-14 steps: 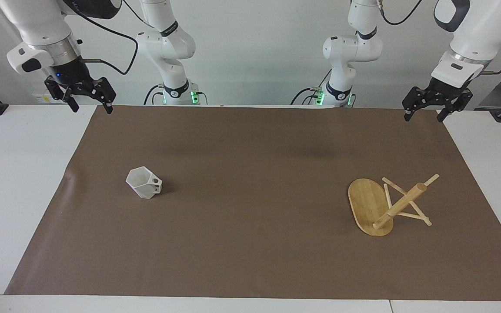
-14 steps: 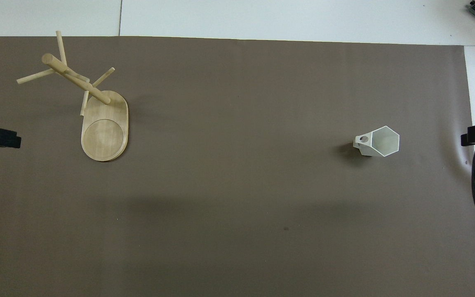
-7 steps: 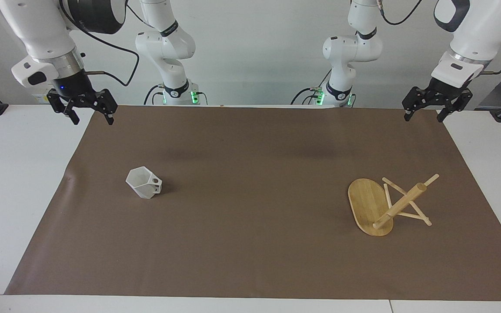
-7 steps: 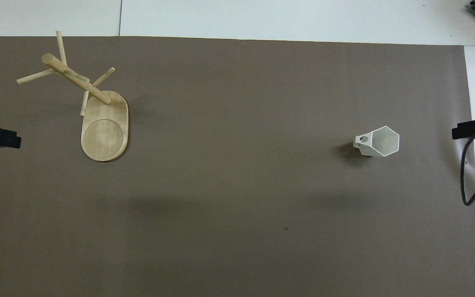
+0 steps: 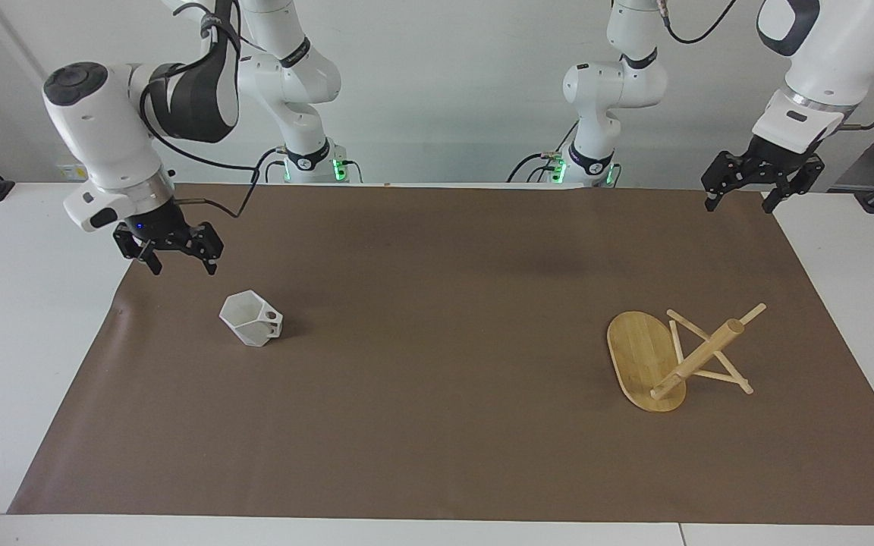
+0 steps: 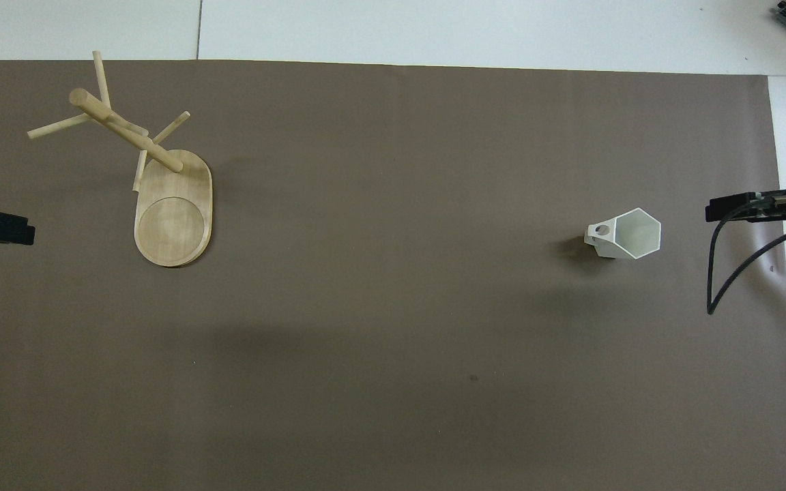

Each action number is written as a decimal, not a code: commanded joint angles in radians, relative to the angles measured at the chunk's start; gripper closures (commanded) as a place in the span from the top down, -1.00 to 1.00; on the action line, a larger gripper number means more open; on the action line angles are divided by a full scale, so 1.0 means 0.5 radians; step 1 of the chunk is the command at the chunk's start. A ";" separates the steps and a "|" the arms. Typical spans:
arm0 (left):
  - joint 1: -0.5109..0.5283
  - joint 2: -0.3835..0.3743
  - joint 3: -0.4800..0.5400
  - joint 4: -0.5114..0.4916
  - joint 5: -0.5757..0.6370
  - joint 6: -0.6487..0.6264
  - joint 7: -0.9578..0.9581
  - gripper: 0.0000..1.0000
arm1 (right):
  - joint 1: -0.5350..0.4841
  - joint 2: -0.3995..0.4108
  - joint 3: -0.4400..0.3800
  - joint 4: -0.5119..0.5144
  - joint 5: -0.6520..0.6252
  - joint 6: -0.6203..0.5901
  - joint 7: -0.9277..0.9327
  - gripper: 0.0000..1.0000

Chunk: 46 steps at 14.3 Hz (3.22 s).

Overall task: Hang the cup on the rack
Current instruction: 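Reach the right gripper toward the white hexagonal cup, then close the right gripper on the rim of the white cup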

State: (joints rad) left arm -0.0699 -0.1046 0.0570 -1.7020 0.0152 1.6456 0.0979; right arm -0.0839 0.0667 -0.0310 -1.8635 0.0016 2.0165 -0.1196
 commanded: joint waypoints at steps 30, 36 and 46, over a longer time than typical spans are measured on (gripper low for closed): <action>0.014 -0.021 -0.007 -0.004 0.034 -0.030 0.013 1.00 | -0.019 0.127 0.016 -0.412 0.067 0.480 0.285 1.00; 0.014 -0.021 -0.007 -0.004 0.034 -0.033 0.013 1.00 | -0.019 0.143 0.019 -0.424 0.067 0.508 0.282 0.84; 0.014 -0.021 -0.010 -0.004 0.034 -0.030 0.013 1.00 | -0.016 0.143 0.019 -0.415 0.064 0.480 0.273 -0.04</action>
State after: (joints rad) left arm -0.0699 -0.1046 0.0570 -1.7020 0.0152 1.6442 0.0979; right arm -0.0850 0.1411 -0.0283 -2.0628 0.0209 2.2447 0.0112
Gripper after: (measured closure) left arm 0.000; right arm 0.476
